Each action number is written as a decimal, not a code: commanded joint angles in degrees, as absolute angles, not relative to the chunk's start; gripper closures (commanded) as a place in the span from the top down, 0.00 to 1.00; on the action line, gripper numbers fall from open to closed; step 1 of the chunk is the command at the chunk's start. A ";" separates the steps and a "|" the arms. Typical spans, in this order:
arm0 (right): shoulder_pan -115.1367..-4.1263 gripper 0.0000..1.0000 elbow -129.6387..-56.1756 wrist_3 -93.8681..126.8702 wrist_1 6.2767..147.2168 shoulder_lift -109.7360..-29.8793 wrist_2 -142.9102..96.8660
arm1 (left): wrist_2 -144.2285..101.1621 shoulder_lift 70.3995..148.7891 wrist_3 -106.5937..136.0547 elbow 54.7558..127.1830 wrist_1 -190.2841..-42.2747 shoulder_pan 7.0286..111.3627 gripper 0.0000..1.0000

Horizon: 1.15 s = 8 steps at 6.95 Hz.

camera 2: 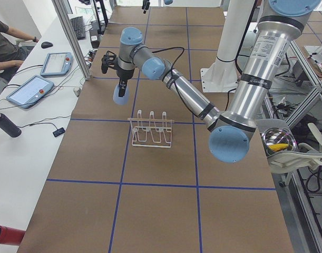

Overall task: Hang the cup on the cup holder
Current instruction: 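Lower the cup with the left gripper onto a hook of the wire rack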

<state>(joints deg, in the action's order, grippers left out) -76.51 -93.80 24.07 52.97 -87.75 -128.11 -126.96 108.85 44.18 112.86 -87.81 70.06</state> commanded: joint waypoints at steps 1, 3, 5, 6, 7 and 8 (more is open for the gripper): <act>-76.82 1.00 -99.30 16.63 67.46 -88.24 -130.59 | -127.53 112.83 38.88 113.20 -71.80 67.15 0.00; -76.82 1.00 -99.49 16.61 67.85 -88.59 -131.57 | -127.17 113.47 33.49 112.07 -66.45 66.36 0.00; -76.73 1.00 -99.67 16.61 67.85 -88.85 -131.66 | -127.09 113.47 33.49 110.83 -66.53 63.02 0.00; -76.73 1.00 -99.75 16.61 67.85 -88.86 -131.66 | -127.00 113.38 33.40 109.96 -66.71 62.67 0.00; -76.73 1.00 -99.76 16.70 67.85 -88.86 -131.66 | -127.00 113.38 33.40 109.43 -66.97 62.58 0.00; -76.73 1.00 -99.76 16.70 67.94 -88.86 -131.75 | -127.09 113.38 33.31 108.73 -67.06 62.58 0.00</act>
<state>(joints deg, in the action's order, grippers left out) -76.73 -99.74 16.67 67.87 -88.84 -131.68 -127.03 113.39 33.39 109.54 -66.90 62.69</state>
